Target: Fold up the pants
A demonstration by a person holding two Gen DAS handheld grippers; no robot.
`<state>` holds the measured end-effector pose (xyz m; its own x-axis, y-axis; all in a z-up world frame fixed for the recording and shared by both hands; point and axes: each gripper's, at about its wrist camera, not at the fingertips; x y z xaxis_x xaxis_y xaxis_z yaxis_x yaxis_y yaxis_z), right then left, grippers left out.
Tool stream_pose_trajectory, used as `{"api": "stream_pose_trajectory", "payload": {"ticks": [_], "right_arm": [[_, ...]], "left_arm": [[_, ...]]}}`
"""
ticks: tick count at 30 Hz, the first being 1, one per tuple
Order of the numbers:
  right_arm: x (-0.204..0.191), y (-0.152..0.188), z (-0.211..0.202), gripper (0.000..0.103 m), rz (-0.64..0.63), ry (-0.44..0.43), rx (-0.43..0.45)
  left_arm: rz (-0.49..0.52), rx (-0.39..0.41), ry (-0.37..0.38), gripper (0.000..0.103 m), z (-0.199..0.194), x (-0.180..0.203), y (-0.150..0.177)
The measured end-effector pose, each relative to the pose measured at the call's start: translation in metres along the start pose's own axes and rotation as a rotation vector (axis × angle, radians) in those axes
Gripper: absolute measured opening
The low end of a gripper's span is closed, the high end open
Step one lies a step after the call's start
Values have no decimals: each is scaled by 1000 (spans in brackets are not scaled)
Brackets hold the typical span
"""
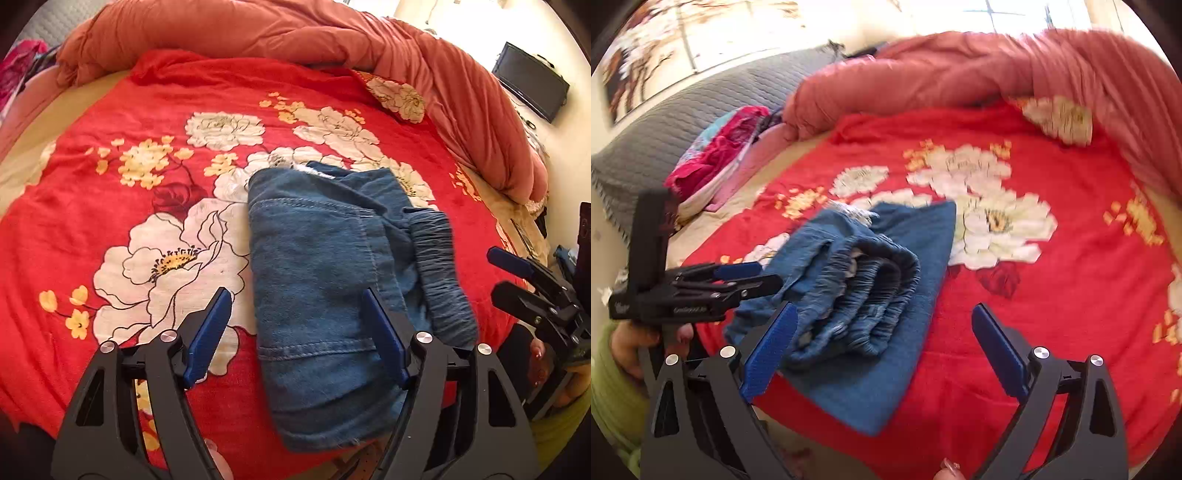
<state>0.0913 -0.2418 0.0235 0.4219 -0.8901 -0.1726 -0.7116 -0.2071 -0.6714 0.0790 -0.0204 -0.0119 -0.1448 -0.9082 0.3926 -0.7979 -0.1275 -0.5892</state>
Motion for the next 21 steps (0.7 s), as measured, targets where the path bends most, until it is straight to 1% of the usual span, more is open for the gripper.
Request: {"api": "stream_pose_trajectory", "payload": {"ticks": [3, 7, 8, 10, 12, 16, 17, 18, 19, 20, 21], "right_arm": [[6, -5, 22, 95, 71, -55, -49], [18, -15, 49, 95, 180, -113, -106], [20, -17, 55, 97, 194, -120, -124], [21, -20, 70, 97, 205, -135, -172], [21, -22, 80, 97, 212, -162, -195], [18, -26, 91, 97, 192, -171, -201], [16, -27, 92, 96, 187, -176, -198], [14, -27, 94, 91, 172, -184, -193], [13, -28, 95, 73, 164, -189, -187], [13, -27, 96, 62, 159, -213, -178], [12, -27, 95, 60, 159, -226, -164]], "left_arm": [[-29, -7, 17, 69, 7, -7, 2], [-35, -9, 33, 70, 14, -10, 1], [-33, -9, 36, 70, 15, -10, 0], [-36, -12, 41, 70, 17, -10, -1], [-43, -14, 55, 70, 19, -11, -2], [-63, -20, 98, 70, 26, -12, -5], [-63, -23, 103, 70, 28, -12, -5], [-61, -24, 105, 70, 30, -11, -6], [-57, -24, 103, 68, 32, -9, -7], [-51, -23, 107, 60, 34, -7, -8], [-50, -24, 111, 57, 36, -6, -8]]}}
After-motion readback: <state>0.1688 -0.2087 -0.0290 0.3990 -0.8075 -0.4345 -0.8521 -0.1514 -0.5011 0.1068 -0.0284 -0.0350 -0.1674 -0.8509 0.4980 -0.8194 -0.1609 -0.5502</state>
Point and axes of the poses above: each gripper's, at about its wrist camera, not at the fingertips, and z roughly the way its jaws point, x to its right, y to its underside, and after that the axes turned 11 degrees about y, right-handed
